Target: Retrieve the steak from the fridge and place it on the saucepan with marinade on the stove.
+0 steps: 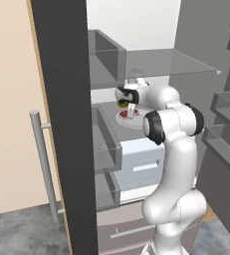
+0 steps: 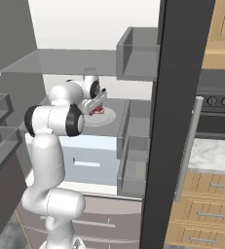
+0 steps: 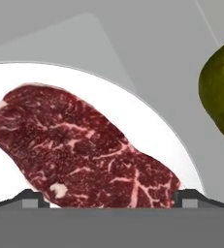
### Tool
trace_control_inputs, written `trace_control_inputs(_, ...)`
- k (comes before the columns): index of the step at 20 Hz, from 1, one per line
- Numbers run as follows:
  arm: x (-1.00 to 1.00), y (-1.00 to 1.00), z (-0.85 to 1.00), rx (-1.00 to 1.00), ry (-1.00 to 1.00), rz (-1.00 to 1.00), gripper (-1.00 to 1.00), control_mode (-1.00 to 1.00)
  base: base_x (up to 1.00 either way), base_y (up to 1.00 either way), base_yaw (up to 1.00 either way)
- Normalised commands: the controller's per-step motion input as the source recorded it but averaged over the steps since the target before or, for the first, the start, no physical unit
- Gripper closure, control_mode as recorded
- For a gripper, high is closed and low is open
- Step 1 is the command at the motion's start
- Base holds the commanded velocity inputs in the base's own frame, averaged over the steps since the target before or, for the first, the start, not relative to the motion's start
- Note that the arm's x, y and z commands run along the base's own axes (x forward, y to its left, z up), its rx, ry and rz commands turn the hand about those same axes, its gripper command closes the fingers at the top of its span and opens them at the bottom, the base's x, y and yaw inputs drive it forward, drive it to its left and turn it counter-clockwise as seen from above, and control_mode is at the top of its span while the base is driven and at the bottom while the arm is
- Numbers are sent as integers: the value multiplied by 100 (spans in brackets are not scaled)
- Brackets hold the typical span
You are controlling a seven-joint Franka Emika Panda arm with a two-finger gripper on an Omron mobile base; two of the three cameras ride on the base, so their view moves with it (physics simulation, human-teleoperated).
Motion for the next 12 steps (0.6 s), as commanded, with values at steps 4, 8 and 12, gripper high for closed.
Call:
trace_control_inputs(4,0,0,-61,-4,2,1,100,-100,0,0,0)
trace_control_inputs(8,-2,-2,-62,-2,-1,0,100,-100,0,0,0)
trace_control_inputs(12,-7,-5,-48,0,-7,0,100,-100,0,0,0)
